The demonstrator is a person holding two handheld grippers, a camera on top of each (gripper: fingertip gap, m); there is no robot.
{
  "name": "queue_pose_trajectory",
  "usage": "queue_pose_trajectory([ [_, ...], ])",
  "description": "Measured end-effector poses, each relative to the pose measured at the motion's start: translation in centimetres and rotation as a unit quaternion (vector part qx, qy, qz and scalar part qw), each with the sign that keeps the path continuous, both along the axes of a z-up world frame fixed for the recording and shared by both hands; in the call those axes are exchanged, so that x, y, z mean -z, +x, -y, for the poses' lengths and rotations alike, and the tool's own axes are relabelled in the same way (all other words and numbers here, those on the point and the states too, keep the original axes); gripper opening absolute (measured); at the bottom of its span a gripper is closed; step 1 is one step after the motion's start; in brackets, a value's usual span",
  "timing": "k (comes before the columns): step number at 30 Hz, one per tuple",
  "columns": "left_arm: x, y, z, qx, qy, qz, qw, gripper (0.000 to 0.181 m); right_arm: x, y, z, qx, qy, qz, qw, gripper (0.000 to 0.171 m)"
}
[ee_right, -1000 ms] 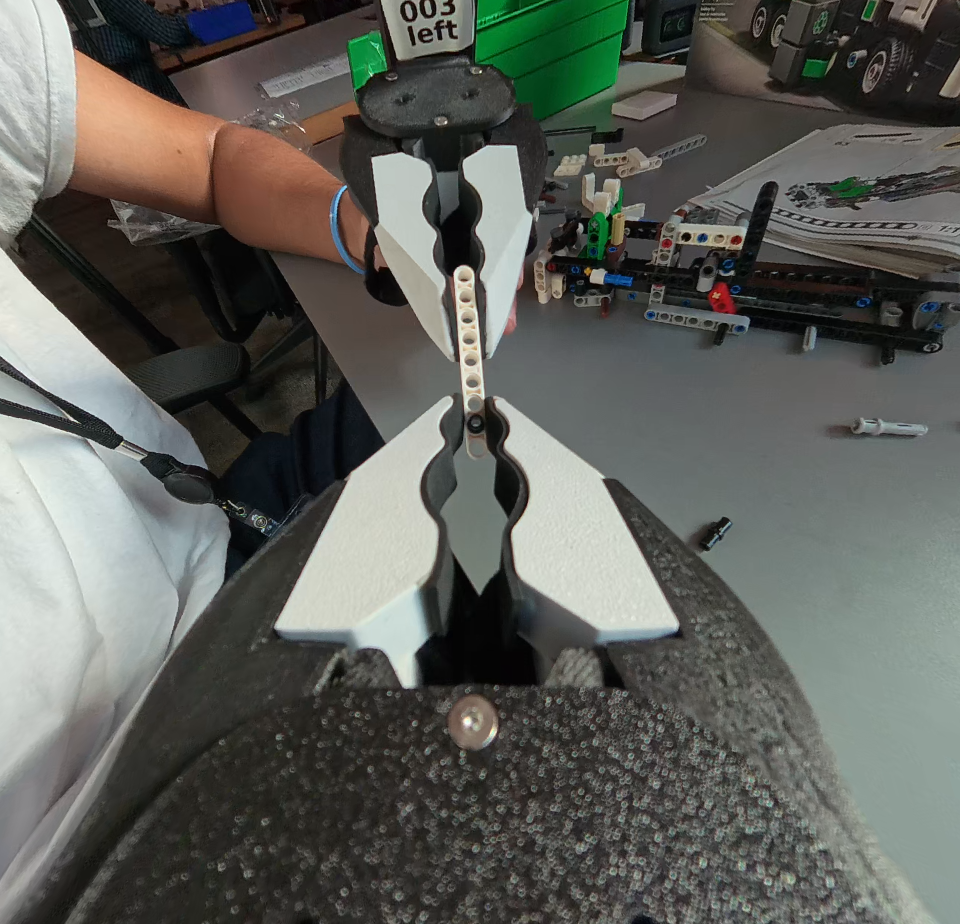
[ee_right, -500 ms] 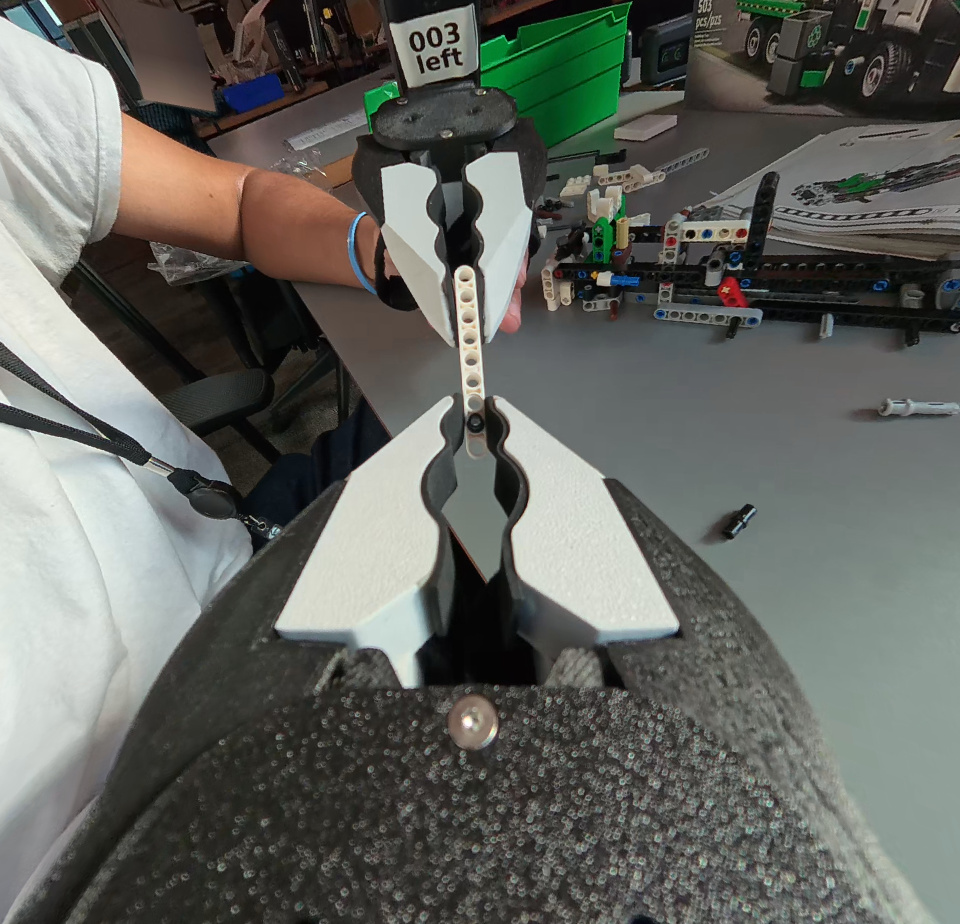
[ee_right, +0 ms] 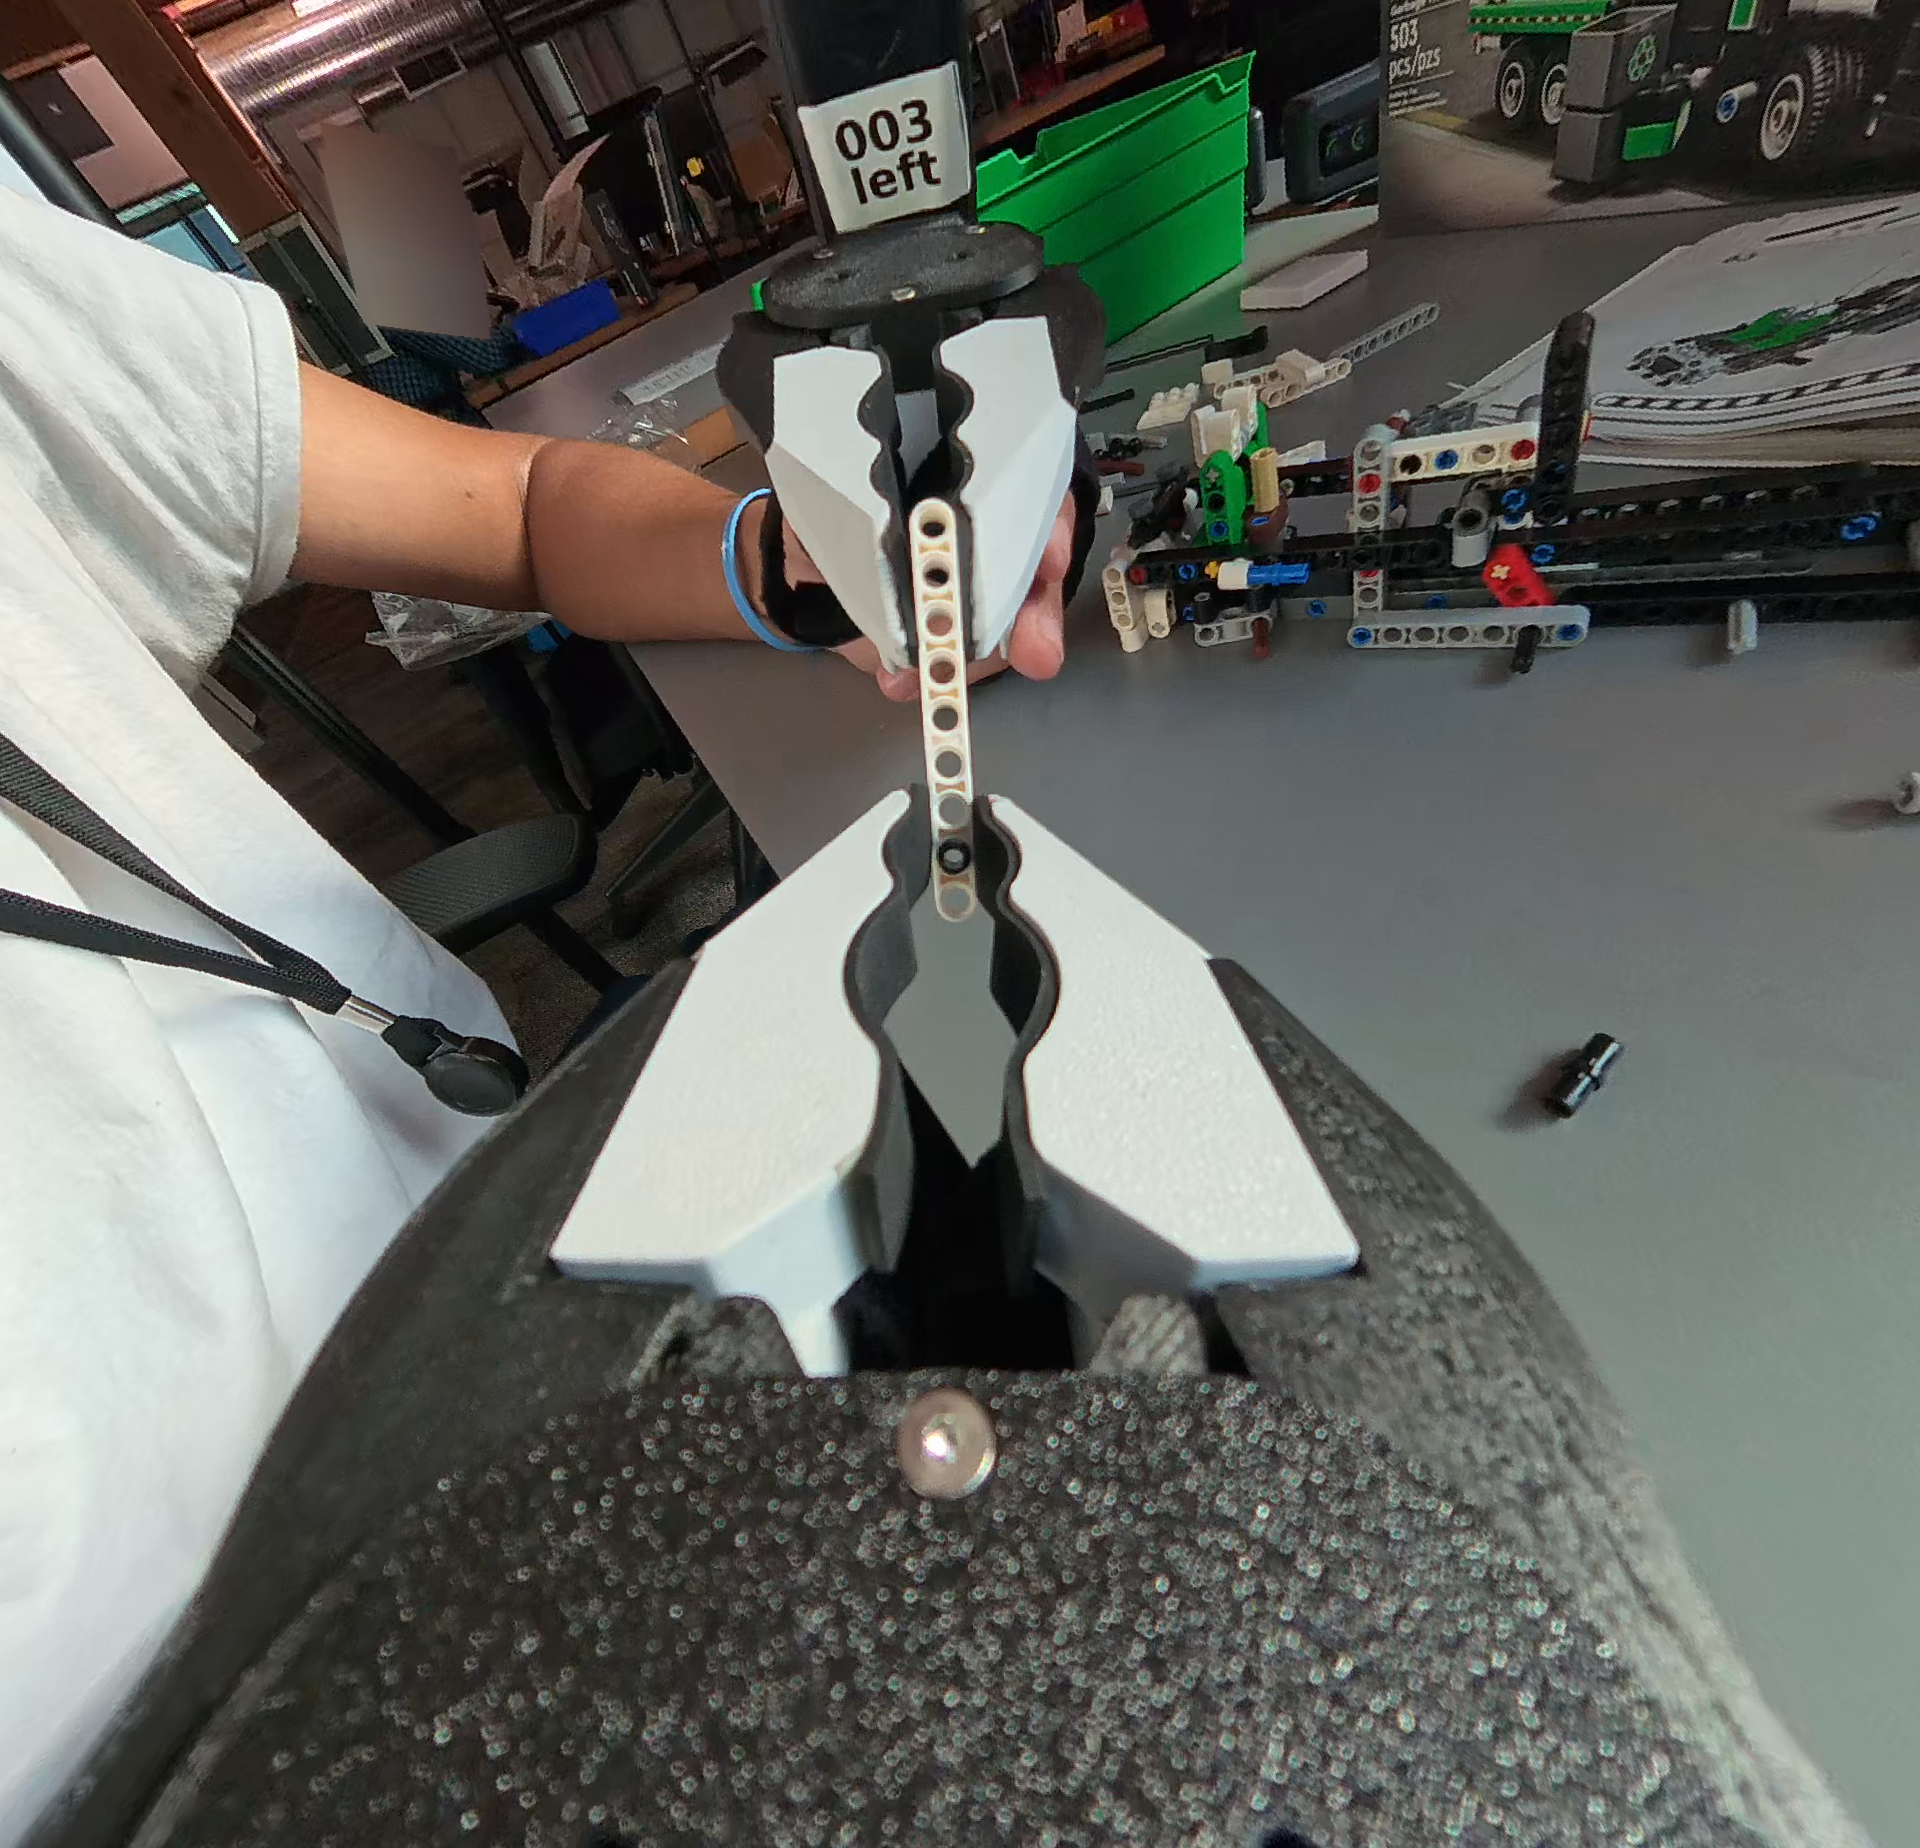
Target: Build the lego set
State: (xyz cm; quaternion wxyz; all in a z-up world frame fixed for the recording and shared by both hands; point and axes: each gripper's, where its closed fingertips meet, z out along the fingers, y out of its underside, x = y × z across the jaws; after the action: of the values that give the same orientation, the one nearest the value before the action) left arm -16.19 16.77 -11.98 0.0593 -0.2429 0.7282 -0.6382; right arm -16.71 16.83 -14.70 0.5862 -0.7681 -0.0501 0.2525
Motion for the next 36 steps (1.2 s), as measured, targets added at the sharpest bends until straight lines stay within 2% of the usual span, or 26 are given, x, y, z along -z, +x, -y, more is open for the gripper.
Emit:
queue_pose_trajectory([
  [6,0.3,-0.2,0.3,0.008,0.012,0.002,1.000,0.005,0.2,-0.1,0.4,-0.006,-0.011,0.010,1.000,0.006],
  [17,0.6,-0.7,0.8,0.021,0.028,0.013,0.999,0.006,0.4,-0.3,1.2,-0.023,-0.071,0.087,0.993,0.006],
  [22,0.5,-0.7,0.7,0.014,0.022,0.004,1.000,0.006,0.1,0.0,1.1,-0.020,-0.061,0.077,0.995,0.006],
  [23,0.6,-0.6,0.6,0.014,0.023,-0.001,1.000,0.006,-0.1,0.0,1.1,-0.020,-0.053,0.075,0.996,0.007],
  [25,0.8,-0.7,0.7,0.015,0.030,-0.001,0.999,0.006,-1.3,0.7,1.4,-0.012,-0.020,0.070,0.997,0.030],
  [28,1.3,-0.7,0.7,0.010,0.046,-0.004,0.999,0.006,-2.6,4.8,1.9,0.056,-0.013,0.079,0.995,0.022],
  [31,1.3,-0.4,0.5,0.001,0.049,-0.005,0.999,0.006,1.8,10.0,2.3,0.156,-0.140,0.187,0.960,0.022],
  [36,1.1,-0.2,0.2,0.000,0.033,-0.018,0.999,0.006,3.9,10.4,1.5,0.217,-0.184,0.253,0.925,0.012],
])
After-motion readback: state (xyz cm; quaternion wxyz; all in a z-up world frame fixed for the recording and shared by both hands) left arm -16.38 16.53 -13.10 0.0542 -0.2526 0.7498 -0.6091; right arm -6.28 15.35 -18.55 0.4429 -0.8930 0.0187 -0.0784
